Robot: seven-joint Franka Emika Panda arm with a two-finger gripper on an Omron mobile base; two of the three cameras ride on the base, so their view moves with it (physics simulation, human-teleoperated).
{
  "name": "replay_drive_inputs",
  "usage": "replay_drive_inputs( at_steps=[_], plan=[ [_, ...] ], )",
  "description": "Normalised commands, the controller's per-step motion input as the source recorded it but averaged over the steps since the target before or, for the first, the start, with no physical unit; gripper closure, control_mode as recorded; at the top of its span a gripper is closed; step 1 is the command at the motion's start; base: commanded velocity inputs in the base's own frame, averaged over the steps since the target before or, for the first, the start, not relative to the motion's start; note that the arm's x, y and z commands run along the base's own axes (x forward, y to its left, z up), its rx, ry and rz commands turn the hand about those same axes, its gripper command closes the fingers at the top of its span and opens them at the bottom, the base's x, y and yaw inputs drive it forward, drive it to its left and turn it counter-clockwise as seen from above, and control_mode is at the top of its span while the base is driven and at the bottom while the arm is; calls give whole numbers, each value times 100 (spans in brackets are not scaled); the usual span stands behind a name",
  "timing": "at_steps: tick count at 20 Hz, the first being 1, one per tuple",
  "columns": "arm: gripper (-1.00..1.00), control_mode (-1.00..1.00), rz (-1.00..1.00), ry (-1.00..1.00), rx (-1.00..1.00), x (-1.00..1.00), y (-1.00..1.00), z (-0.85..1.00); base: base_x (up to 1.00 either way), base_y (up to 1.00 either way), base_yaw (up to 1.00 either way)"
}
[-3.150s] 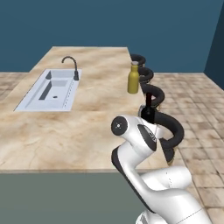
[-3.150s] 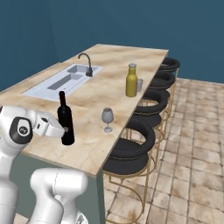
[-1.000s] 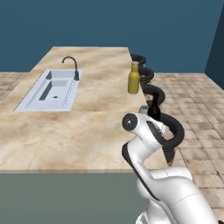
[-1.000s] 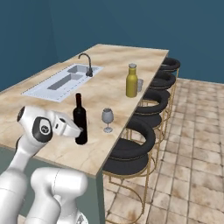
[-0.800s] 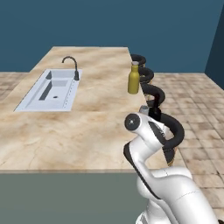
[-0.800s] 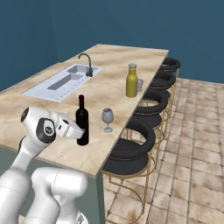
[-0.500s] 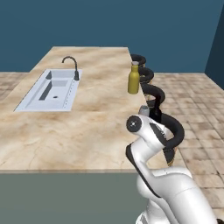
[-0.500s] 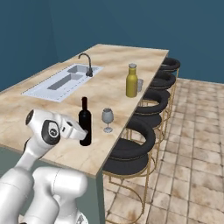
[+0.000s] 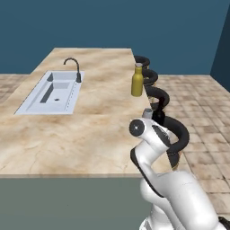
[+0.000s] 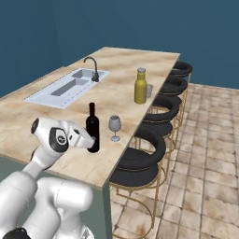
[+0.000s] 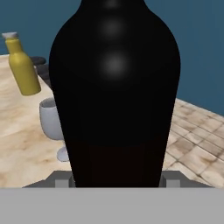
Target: There is a wine glass and glass cup on the dining counter. Place the wine bottle next to the wine glass and the juice bottle next to the glass cup.
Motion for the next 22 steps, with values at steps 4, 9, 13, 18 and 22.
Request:
replay_drive_inputs(
  at_steps=[4, 9, 13, 18, 22],
  plan=[
    [100, -100, -1, 0, 0, 24, 0, -11, 0, 0, 0],
    [100, -100, -2, 0, 0, 20, 0, -14, 0, 0, 0],
    [100, -100, -2, 0, 0, 16, 0, -17, 0, 0, 0],
    [100, -100, -2, -1, 0, 1, 0, -19, 0, 0, 0],
    [100, -100, -1, -3, -4, 0, -1, -11, 0, 0, 0]
  ],
)
